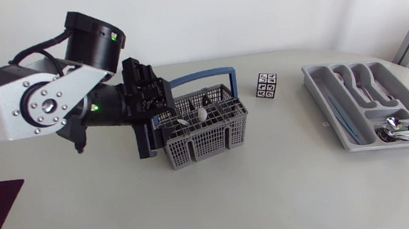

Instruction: Transfer all utensils from the basket to the drawer tray.

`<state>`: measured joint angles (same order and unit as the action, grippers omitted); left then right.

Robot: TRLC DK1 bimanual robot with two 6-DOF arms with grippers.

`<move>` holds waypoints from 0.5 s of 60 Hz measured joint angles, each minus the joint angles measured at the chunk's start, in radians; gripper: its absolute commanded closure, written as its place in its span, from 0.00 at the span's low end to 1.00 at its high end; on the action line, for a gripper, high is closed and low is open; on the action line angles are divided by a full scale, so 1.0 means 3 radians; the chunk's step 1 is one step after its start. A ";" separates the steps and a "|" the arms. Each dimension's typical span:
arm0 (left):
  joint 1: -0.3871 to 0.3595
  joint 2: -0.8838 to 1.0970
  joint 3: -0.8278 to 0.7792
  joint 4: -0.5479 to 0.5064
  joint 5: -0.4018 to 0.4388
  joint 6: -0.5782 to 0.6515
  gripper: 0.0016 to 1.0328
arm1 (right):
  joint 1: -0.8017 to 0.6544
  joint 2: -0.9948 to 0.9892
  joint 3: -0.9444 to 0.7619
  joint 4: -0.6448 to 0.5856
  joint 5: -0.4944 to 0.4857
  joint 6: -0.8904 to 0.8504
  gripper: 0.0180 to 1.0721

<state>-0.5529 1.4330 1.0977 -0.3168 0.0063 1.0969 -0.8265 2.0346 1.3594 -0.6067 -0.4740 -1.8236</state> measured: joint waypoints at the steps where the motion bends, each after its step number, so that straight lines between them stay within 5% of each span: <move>1: -0.0004 -0.0001 -0.0011 0.0000 -0.0001 0.0024 0.12 | 0.0000 -0.0001 -0.0008 0.0018 -0.0001 -0.0001 0.65; 12: -0.0043 -0.0003 -0.0134 0.0085 -0.0003 0.0292 0.20 | -0.0001 -0.0134 -0.0228 0.0103 -0.0052 -0.0006 0.10; 20: -0.0043 -0.0003 -0.0148 0.0123 -0.0003 0.0314 0.21 | 0.0010 -0.0472 -0.0482 0.0116 -0.0093 0.0090 0.08; 30: -0.0042 0.0001 -0.0266 0.0432 -0.0004 0.0443 0.35 | 0.0186 -0.1099 -0.1002 0.0142 -0.0168 0.0214 0.08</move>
<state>-0.5655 1.4334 1.0180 -0.1871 0.0051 1.2297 -0.7708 1.7050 1.0588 -0.5640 -0.5243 -1.7596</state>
